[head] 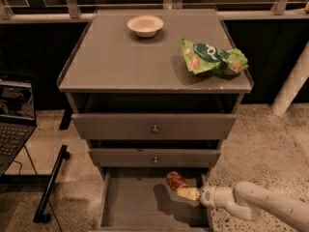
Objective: Place coke can into bottom drawer
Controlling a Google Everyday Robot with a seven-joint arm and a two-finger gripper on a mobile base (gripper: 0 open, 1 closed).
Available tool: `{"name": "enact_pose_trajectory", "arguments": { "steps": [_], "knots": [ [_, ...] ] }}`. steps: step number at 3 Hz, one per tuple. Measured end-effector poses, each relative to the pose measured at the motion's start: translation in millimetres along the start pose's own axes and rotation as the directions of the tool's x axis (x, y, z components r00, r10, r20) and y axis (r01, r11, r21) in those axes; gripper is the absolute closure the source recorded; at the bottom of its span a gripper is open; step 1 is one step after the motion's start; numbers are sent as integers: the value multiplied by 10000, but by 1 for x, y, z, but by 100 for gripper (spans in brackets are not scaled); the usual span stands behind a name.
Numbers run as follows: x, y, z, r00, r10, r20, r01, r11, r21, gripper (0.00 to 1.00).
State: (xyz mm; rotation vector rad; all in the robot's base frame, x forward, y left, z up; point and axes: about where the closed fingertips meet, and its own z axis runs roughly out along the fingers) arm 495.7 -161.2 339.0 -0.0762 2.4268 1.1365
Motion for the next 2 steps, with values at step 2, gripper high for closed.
{"name": "enact_pose_trajectory", "arguments": {
  "steps": [2],
  "knots": [
    [31,-88,52,9793,1901,-693,-1920,9812,-212,100]
  ]
}}
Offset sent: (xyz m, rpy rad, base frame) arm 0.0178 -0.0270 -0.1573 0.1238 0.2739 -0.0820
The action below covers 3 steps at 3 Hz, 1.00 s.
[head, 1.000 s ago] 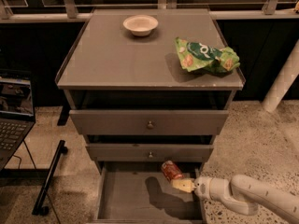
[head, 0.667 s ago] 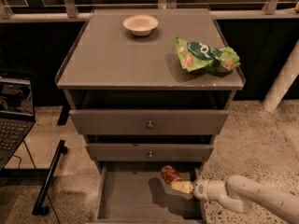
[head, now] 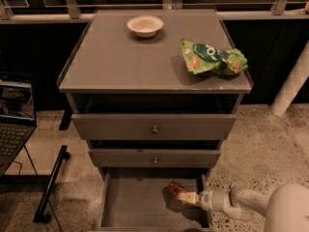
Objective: Place coke can into bottom drawer
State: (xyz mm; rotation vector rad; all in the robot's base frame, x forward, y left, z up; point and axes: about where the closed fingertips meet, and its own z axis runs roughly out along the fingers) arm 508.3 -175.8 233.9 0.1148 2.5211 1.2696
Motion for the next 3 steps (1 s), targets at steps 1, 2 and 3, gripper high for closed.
{"name": "enact_pose_trajectory", "arguments": {
  "steps": [1,2,3],
  "knots": [
    [6,-27,15,9978,634,-181,-633,9980,88,100],
    [9,-46,25,9934,1115,-263,-1106,9932,357,100],
    [10,-49,26,9925,1190,-275,-1179,9922,400,86]
  ]
}}
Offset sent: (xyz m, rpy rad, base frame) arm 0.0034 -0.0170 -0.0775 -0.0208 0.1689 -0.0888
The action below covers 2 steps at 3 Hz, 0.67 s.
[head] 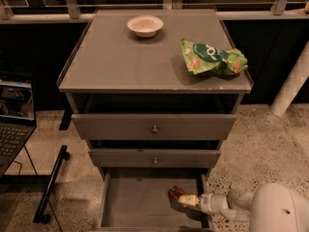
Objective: Place coke can into bottom drawer
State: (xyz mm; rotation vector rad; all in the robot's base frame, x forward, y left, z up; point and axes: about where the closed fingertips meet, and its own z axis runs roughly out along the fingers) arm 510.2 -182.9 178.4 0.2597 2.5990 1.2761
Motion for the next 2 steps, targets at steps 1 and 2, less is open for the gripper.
{"name": "enact_pose_trajectory", "arguments": {
  "steps": [1,2],
  "knots": [
    [0,0,0,10000,0,0,0,10000,0,63],
    [0,0,0,10000,0,-1,0,10000,-1,39]
  ]
}}
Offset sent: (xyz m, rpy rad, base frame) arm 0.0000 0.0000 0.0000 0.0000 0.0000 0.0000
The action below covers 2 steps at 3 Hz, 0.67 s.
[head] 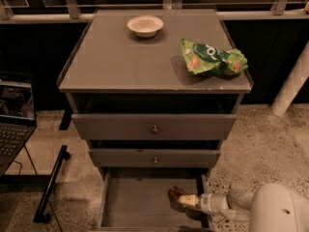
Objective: Place coke can into bottom drawer
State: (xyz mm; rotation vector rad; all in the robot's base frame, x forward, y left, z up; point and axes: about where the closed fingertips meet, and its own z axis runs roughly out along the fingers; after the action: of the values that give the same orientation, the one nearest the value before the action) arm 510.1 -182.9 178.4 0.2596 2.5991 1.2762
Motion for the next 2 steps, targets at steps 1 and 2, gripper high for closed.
{"name": "enact_pose_trajectory", "arguments": {
  "steps": [1,2],
  "knots": [
    [0,0,0,10000,0,0,0,10000,0,16],
    [0,0,0,10000,0,-1,0,10000,-1,0]
  ]
}}
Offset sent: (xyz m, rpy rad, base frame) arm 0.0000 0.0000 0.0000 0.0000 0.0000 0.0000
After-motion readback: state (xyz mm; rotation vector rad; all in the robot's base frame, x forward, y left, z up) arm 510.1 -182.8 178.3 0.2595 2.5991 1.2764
